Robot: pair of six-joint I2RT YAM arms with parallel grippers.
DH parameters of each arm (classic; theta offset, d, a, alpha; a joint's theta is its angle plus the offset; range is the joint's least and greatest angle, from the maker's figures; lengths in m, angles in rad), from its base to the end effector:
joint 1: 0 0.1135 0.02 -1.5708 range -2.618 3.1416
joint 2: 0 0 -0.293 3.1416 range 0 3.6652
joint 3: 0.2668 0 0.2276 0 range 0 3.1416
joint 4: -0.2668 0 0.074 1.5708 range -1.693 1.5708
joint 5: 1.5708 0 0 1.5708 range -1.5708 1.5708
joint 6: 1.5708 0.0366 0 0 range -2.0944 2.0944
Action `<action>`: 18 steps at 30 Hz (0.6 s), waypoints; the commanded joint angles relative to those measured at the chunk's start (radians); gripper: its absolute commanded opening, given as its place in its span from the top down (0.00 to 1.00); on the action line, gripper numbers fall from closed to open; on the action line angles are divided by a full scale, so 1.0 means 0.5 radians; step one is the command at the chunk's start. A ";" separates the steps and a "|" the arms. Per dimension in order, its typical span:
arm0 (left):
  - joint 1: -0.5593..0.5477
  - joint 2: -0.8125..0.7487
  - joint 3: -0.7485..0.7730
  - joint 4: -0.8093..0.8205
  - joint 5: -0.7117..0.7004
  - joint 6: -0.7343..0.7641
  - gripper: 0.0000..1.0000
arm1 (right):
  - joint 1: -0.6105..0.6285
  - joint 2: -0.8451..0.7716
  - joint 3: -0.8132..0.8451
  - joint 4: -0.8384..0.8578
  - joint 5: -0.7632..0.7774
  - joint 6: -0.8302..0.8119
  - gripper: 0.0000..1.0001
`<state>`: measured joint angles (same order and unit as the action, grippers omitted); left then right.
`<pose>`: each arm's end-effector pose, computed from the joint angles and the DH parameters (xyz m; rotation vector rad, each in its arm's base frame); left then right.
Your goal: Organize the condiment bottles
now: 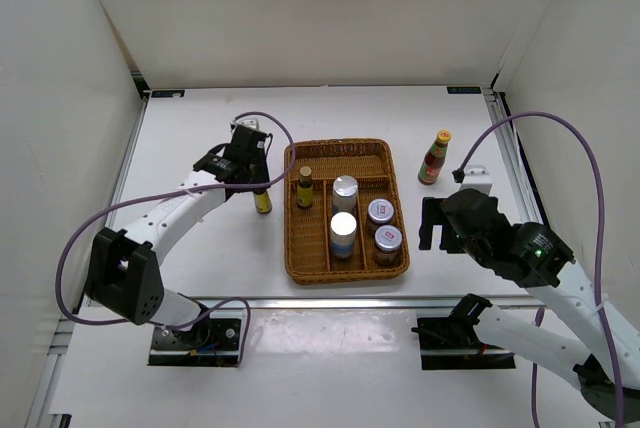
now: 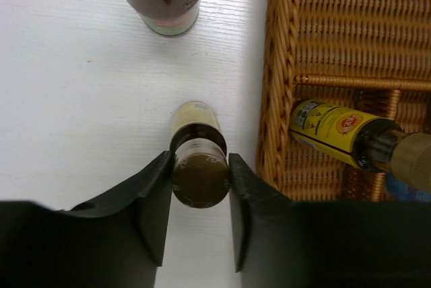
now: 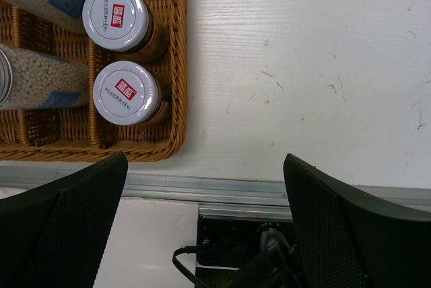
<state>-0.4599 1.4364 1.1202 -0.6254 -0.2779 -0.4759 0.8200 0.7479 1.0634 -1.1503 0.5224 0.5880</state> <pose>0.2485 -0.1119 0.3043 -0.1316 2.4587 -0.0540 0.0586 0.0360 0.3596 -0.0302 2.2702 0.1035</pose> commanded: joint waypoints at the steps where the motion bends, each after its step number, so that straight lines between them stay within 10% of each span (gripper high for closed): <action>1: 0.005 -0.038 0.011 0.045 0.059 0.025 0.59 | -0.002 -0.002 -0.013 0.046 0.020 0.002 0.00; 7: 0.005 -0.237 0.088 -0.095 -0.005 0.019 0.89 | -0.002 0.017 -0.013 0.046 0.020 0.002 0.00; 18: -0.310 -0.661 0.416 -0.384 0.058 -0.079 0.89 | -0.002 0.035 -0.013 0.046 0.020 -0.016 0.00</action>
<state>-0.5655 1.1332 1.2942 -0.8074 -0.3042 -0.4763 0.8196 0.7567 1.0634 -1.1500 0.5209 0.5869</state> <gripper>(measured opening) 0.447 0.998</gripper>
